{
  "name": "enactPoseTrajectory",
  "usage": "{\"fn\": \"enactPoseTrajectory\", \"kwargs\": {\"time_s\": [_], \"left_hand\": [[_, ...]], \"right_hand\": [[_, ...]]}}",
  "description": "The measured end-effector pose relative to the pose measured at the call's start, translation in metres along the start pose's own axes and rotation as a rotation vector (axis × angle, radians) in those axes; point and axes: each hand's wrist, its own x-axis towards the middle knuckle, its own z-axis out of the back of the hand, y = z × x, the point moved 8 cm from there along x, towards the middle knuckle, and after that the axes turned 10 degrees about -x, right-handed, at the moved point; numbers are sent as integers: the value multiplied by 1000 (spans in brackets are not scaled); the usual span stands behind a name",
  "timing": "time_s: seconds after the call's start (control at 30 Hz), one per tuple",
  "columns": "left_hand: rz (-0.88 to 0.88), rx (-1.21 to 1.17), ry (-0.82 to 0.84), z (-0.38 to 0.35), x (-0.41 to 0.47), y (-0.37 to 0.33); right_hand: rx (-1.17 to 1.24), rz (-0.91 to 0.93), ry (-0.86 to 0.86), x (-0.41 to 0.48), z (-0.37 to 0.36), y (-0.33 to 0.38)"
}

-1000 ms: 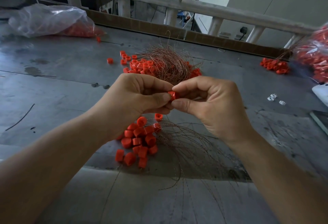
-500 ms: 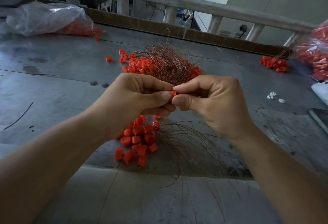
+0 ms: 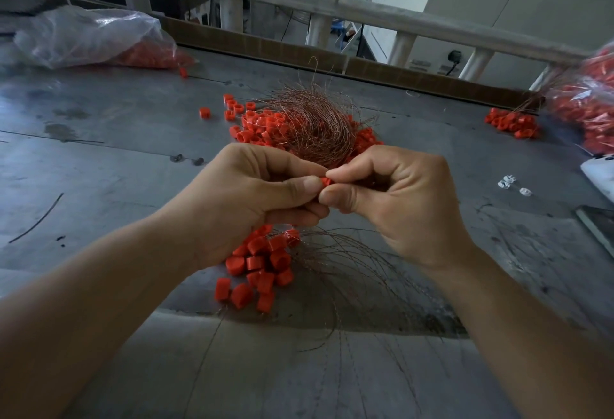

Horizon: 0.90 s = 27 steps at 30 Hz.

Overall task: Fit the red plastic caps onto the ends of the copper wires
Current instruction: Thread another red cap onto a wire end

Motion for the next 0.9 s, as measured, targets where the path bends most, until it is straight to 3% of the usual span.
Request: {"fn": "enactPoseTrajectory", "kwargs": {"time_s": [0.13,0.33,0.83,0.9], "left_hand": [[19,-21,26,-1,0,0],[76,-58,58,-2,-2,2],[22,-79,136,-6,-4,-6],[-33,21,155,-8,-5,-9]], "right_hand": [[49,-8,81,1,-3,-1],[-133,61,275,1,-16,2],[-170,148,201,0,-11,10],[-222,169,177,-1,-10,11]]}}
